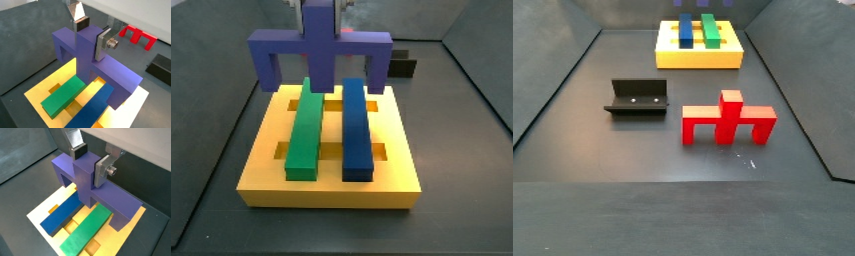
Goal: Pick up the purple object. Move up. Move to above the board. Insert the purple object.
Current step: Insert the purple object.
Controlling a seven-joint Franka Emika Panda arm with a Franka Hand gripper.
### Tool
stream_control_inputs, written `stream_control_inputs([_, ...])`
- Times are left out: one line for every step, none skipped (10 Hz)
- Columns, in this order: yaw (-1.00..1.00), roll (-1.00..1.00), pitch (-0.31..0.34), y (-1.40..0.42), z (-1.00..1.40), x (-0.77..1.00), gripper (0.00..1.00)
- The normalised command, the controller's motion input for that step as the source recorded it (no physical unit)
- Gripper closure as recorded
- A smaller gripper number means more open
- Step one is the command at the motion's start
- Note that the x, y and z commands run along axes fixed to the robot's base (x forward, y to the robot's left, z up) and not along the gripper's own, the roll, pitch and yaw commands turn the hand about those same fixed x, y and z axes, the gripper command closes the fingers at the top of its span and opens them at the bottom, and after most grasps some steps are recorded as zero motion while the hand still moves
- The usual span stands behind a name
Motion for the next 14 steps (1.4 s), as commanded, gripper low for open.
stream_control_inputs([0.00, 0.00, -0.041, 0.00, -0.10, 0.00, 1.00])
stream_control_inputs([0.00, 0.00, -0.030, 0.00, -0.09, 0.00, 1.00])
stream_control_inputs([0.00, 0.00, -0.024, 0.00, -0.07, 0.00, 1.00])
stream_control_inputs([0.00, 0.00, -0.044, 0.00, -0.10, 0.00, 1.00])
stream_control_inputs([0.00, 0.00, -0.050, 0.00, -0.06, 0.00, 1.00])
stream_control_inputs([0.00, -0.01, -0.066, 0.00, -0.07, 0.00, 1.00])
stream_control_inputs([0.00, 0.00, -0.073, 0.00, -0.12, 0.00, 1.00])
stream_control_inputs([0.00, 0.00, -0.083, 0.00, -0.15, -0.01, 1.00])
stream_control_inputs([0.00, 0.00, -0.100, -0.01, -0.20, 0.00, 1.00])
stream_control_inputs([0.00, 0.00, -0.131, -0.01, -0.33, 0.00, 1.00])
stream_control_inputs([0.00, -0.01, -0.066, 0.00, -0.24, 0.00, 1.00])
stream_control_inputs([0.00, 0.00, -0.090, 0.00, -0.26, 0.00, 1.00])
stream_control_inputs([0.00, 0.00, -0.091, 0.00, -0.25, 0.00, 1.00])
stream_control_inputs([0.00, 0.00, -0.076, -0.01, -0.13, 0.00, 1.00])
